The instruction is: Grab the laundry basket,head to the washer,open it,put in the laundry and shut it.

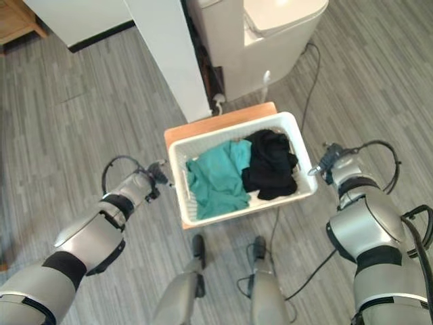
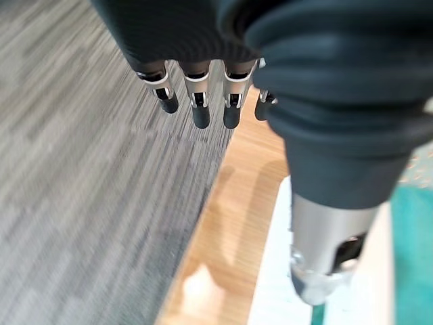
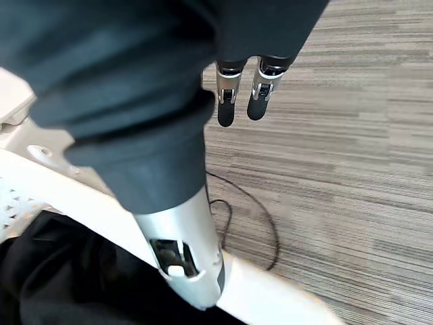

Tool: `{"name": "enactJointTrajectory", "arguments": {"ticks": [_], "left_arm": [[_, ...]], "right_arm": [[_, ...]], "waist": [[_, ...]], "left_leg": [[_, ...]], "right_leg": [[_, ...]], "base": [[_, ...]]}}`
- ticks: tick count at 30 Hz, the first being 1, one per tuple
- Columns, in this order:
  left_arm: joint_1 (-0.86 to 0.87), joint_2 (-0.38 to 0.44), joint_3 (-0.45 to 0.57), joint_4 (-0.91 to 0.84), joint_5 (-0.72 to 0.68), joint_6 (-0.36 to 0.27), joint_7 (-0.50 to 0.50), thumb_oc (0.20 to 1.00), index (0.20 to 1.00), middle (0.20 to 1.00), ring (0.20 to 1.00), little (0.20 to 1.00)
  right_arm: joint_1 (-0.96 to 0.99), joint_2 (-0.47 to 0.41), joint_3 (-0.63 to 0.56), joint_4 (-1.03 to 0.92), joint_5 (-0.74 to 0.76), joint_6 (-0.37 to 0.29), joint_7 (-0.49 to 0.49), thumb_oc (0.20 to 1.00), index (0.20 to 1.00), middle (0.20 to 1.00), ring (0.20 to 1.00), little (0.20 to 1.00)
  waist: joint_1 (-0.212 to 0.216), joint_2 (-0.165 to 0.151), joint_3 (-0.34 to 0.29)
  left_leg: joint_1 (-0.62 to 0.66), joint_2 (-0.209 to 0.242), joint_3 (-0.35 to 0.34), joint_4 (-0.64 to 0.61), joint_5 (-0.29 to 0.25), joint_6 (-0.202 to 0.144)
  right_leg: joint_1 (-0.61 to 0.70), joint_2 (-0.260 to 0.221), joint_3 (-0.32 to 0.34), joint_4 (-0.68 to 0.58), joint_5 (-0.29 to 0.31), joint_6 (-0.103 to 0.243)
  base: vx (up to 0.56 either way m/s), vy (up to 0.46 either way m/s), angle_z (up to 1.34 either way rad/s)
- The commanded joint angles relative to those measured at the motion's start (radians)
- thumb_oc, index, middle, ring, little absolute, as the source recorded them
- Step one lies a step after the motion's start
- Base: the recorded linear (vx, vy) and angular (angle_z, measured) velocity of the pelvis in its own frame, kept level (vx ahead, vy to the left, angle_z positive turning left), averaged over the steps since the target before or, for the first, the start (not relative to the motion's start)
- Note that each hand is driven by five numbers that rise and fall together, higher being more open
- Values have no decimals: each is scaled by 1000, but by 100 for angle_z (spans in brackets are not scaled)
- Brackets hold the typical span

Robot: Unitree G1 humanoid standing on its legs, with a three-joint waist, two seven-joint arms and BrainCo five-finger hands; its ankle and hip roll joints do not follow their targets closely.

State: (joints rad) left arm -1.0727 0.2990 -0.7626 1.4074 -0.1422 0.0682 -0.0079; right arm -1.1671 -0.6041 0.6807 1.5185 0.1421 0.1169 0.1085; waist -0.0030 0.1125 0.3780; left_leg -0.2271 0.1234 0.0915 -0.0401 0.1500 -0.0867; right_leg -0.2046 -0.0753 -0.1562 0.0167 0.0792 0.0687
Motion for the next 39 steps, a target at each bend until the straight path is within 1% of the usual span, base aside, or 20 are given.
{"name": "enactJointTrajectory", "arguments": {"ticks": [1, 2, 4, 5, 8, 12, 15, 21, 25, 26, 31, 33, 34, 37, 39], "left_arm": [[-102, -8, -13, 63, -17, -28, -6, 1000, 1000, 1000, 1000, 1000], [-66, -14, 8, 49, -57, -28, -29, 1000, 1000, 1000, 1000, 1000], [-50, -16, 9, 34, -68, -30, -36, 1000, 1000, 1000, 1000, 1000], [-27, -23, 13, 29, -88, -24, -52, 1000, 1000, 1000, 1000, 1000], [-4, -35, 3, 26, -82, -15, -82, 1000, 1000, 1000, 1000, 1000], [10, -14, -18, 23, -38, -4, -109, 1000, 1000, 1000, 1000, 1000], [14, -18, -12, 28, -52, 1, -113, 1000, 1000, 1000, 1000, 1000], [39, -63, 6, 36, -84, -3, -115, 1000, 1000, 1000, 1000, 1000], [71, -95, 20, 28, -133, 1, -123, 1000, 1000, 1000, 1000, 1000], [95, -110, 34, 29, -160, 1, -117, 1000, 1000, 1000, 1000, 1000], [111, -129, 57, 43, -179, 0, -108, 1000, 1000, 1000, 1000, 1000], [128, -161, 86, 54, -258, -2, -106, 1000, 1000, 1000, 1000, 1000], [128, -161, 86, 54, -258, -2, -106, 1000, 1000, 1000, 1000, 1000], [124, -193, 128, 34, -379, -13, -77, 1000, 1000, 1000, 1000, 1000], [124, -195, 130, 26, -385, -15, -73, 1000, 1000, 1000, 1000, 1000]], "right_arm": [[-88, -32, 65, 72, -18, -6, 5, 1000, 1000, 1000, 1000, 1000], [-77, -34, 58, 75, -32, -3, 12, 1000, 1000, 1000, 1000, 1000], [-71, -38, 57, 78, -42, -1, 17, 1000, 1000, 1000, 1000, 1000], [-66, -36, 61, 86, -66, 1, 23, 1000, 1000, 1000, 1000, 1000], [-39, -39, 52, 104, -111, 5, 33, 1000, 1000, 1000, 1000, 1000], [8, -60, 21, 96, -118, 2, 33, 1000, 1000, 1000, 1000, 1000], [26, -69, 2, 93, -101, 1, 30, 1000, 1000, 1000, 1000, 1000], [23, -61, -6, 99, -87, -5, 20, 1000, 1000, 1000, 1000, 1000], [23, -47, -19, 93, -75, -6, 10, 1000, 1000, 1000, 1000, 1000], [33, -40, -41, 78, -39, -8, 3, 1000, 1000, 1000, 1000, 1000], [49, -31, -48, 76, -28, -10, 3, 1000, 1000, 1000, 1000, 1000], [57, -25, -45, 76, -33, -8, 3, 1000, 1000, 1000, 1000, 1000], [57, -25, -45, 76, -33, -8, 3, 1000, 1000, 1000, 1000, 1000], [61, -26, -54, 69, -29, 1, -9, 1000, 1000, 1000, 1000, 1000], [63, -26, -55, 66, -30, 3, -10, 1000, 1000, 1000, 1000, 1000]], "waist": [[20, 7, -29], [27, 22, -40], [29, 27, -47], [33, 36, -57], [39, 58, -83], [46, 83, -107], [46, 88, -104], [41, 88, -92], [34, 86, -84], [32, 83, -82], [29, 80, -82], [24, 73, -82], [24, 73, -82], [20, 72, -83], [21, 73, -83]], "left_leg": [[-21, 3, 26, 18, -9, -4], [-8, 0, 25, 19, -12, -6], [-1, -1, 23, 20, -14, -6], [11, -3, 22, 19, -15, -7], [34, -4, 14, 21, -20, -7], [62, -8, -4, 30, -30, -6], [64, -9, -15, 37, -33, -4], [57, -8, -20, 42, -32, -3], [52, -7, -16, 38, -31, -1], [51, -8, -14, 36, -30, -1], [50, -7, -13, 35, -29, -1], [47, -8, -14, 35, -30, -1], [47, -8, -14, 35, -30, -1], [47, -16, -18, 34, -31, 1], [47, -17, -19, 33, -32, 1]], "right_leg": [[-35, -30, 32, 56, -63, 28], [-20, -34, 27, 55, -72, 27], [-11, -35, 25, 54, -75, 26], [4, -36, 22, 52, -81, 24], [37, -37, 14, 52, -98, 20], [73, -36, 0, 61, -118, 19], [81, -35, -8, 62, -120, 18], [74, -33, -5, 59, -113, 16], [62, -31, 2, 62, -109, 15], [56, -30, 7, 67, -108, 14], [50, -29, 11, 74, -110, 13], [47, -29, 13, 77, -108, 12], [47, -29, 13, 77, -108, 12], [41, -34, 15, 79, -102, 14], [41, -34, 16, 79, -102, 15]], "base": [[38, -18, 5], [60, -19, 4], [48, -11, 11], [50, -5, 13], [67, -8, 7], [56, -10, 16], [-7, -26, 9], [-10, -6, 0], [0, 0, 0], [0, 0, 0], [0, 0, 0], [0, 0, 0], [0, 0, 0], [0, 0, 0], [0, 0, 0]]}}
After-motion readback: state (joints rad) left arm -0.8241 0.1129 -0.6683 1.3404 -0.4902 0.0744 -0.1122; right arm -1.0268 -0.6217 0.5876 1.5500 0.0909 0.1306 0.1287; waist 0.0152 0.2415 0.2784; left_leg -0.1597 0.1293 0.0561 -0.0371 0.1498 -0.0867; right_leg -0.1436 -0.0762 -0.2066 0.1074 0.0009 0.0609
